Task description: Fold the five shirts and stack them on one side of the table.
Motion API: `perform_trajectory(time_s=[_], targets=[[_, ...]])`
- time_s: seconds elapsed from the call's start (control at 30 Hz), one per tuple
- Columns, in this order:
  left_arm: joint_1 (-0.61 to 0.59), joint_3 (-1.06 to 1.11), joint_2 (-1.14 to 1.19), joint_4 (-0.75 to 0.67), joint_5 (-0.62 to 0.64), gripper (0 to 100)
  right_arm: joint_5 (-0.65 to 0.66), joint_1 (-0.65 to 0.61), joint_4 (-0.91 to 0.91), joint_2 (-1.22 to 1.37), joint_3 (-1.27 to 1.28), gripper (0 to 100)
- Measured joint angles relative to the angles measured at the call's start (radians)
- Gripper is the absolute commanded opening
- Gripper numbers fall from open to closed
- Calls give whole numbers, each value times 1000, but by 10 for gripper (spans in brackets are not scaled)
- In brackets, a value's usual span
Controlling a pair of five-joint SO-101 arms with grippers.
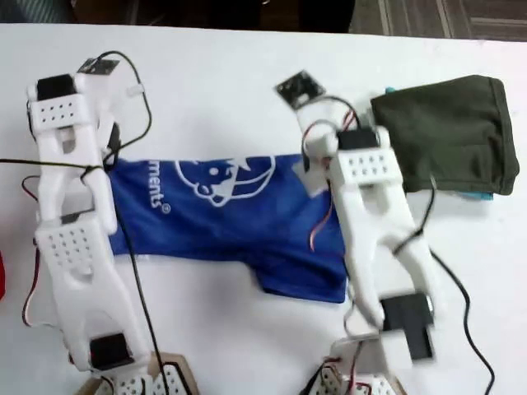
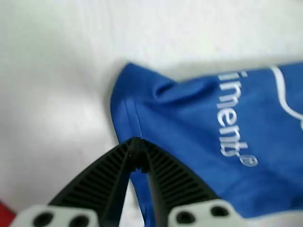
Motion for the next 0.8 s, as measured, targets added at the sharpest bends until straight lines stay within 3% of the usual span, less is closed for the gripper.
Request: perform_trajectory(time_s=[0.17, 0.33, 0.53, 0.8], targets=[[0, 318, -239, -31, 0, 26, 17, -106, 0, -241, 264, 25], [-2, 681, -451, -209, 0, 25, 89, -230, 0, -381, 477, 25], [-2, 1071, -525, -496, 0, 25, 152, -351, 0, -382, 591, 95], [-2, 1272, -568, -710, 0, 26, 153, -368, -109, -230, 597, 108]])
